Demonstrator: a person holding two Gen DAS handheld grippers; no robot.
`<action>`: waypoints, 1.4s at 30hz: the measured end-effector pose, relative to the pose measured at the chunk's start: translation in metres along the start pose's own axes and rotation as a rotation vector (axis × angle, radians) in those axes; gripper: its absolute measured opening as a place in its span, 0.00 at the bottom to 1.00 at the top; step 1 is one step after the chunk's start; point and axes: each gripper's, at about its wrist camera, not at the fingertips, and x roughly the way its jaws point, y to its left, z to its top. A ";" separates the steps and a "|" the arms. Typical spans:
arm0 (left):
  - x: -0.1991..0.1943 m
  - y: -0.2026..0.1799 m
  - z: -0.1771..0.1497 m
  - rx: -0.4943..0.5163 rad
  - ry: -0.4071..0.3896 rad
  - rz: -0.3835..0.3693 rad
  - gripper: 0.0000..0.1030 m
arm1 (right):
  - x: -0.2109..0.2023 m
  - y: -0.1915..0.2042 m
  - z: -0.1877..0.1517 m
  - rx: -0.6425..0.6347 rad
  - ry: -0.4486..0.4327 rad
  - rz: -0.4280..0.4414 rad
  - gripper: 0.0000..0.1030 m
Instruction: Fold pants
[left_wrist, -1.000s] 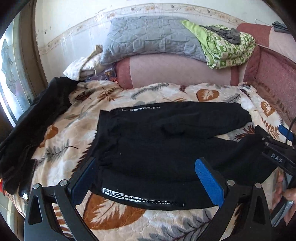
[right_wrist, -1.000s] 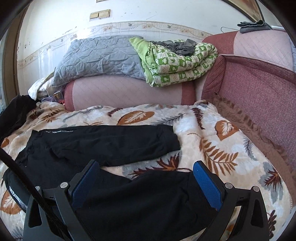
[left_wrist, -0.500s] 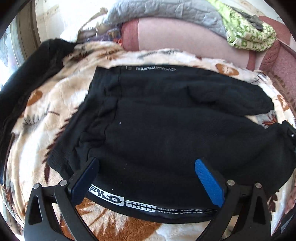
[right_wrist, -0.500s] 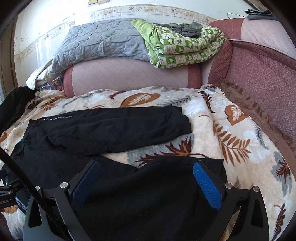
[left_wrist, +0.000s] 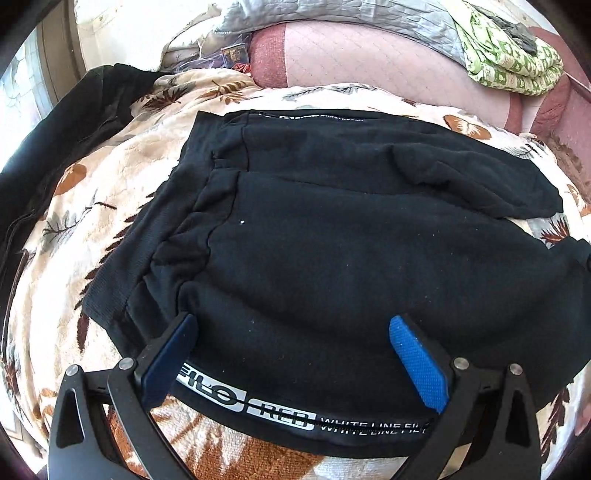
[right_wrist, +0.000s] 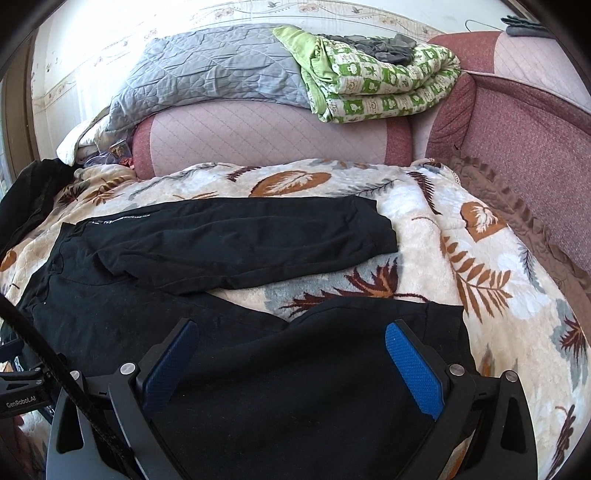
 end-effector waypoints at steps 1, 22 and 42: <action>0.000 -0.001 0.000 0.003 -0.001 0.001 1.00 | 0.001 0.000 0.000 0.002 0.003 0.000 1.00; -0.003 -0.002 -0.002 0.012 -0.017 0.005 1.00 | 0.004 0.004 -0.005 -0.017 0.017 -0.001 1.00; -0.046 0.034 0.122 0.174 -0.090 -0.187 1.00 | -0.001 -0.024 0.051 -0.085 0.049 0.220 1.00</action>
